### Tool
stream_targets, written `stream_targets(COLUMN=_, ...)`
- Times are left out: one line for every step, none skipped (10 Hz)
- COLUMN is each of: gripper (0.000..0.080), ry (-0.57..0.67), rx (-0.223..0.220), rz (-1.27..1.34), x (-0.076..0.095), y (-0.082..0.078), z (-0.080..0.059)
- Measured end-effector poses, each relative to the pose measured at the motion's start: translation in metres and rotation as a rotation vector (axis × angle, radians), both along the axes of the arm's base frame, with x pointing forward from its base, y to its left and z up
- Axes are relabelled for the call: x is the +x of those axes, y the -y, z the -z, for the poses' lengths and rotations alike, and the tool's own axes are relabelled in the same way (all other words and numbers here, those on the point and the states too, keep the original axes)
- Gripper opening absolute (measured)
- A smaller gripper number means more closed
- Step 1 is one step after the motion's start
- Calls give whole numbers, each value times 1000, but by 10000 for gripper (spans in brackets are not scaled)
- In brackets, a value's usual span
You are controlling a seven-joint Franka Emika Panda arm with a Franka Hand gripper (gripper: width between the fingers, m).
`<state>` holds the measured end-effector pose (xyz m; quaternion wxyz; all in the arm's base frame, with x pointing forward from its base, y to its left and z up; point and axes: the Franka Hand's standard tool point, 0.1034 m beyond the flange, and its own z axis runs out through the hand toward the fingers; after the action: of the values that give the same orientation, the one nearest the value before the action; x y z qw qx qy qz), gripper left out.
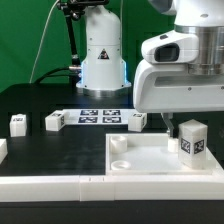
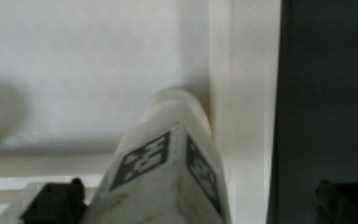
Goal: Assemble one leg
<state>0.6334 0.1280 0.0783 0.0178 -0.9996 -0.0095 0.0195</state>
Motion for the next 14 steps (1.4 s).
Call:
stream_targets(gripper=649, ry=4, rx=4, rz=-101, x=0, y=2, z=0)
stream_targets(gripper=649, ry=6, rx=6, rz=-155, x=0, y=2, z=0)
stream_targets(gripper=649, ry=8, rx=10, rz=-232, x=0, y=3, z=0)
stream_targets(gripper=649, ry=8, rx=10, rz=-215, x=0, y=3, z=0)
stream_targets(gripper=525, ry=8, rx=9, rz=-215, x=0, y=3, z=0)
stream_targets(gripper=386, ry=7, rx=9, rz=-215, x=0, y=3, z=0)
stream_targets(gripper=291, ry=10, rx=6, rz=-214, x=1, y=5, z=0)
stream_targets(gripper=291, ry=9, rx=6, rz=-214, x=1, y=5, z=0)
stream_targets(gripper=291, ry=8, rx=7, rz=-201, x=1, y=5, z=0)
stream_targets(gripper=291, ry=7, rx=5, rz=-169, x=1, y=6, z=0)
stream_targets(gripper=291, ry=7, rx=5, rz=-170, x=1, y=6, z=1)
stream_targets(gripper=291, ry=3, rx=-1, rz=-12, x=0, y=6, z=1)
stream_targets(gripper=291, ry=0, rx=-8, rz=144, x=-1, y=6, z=2)
stream_targets(gripper=291, ry=-4, rx=-14, rz=283, x=-1, y=6, z=2)
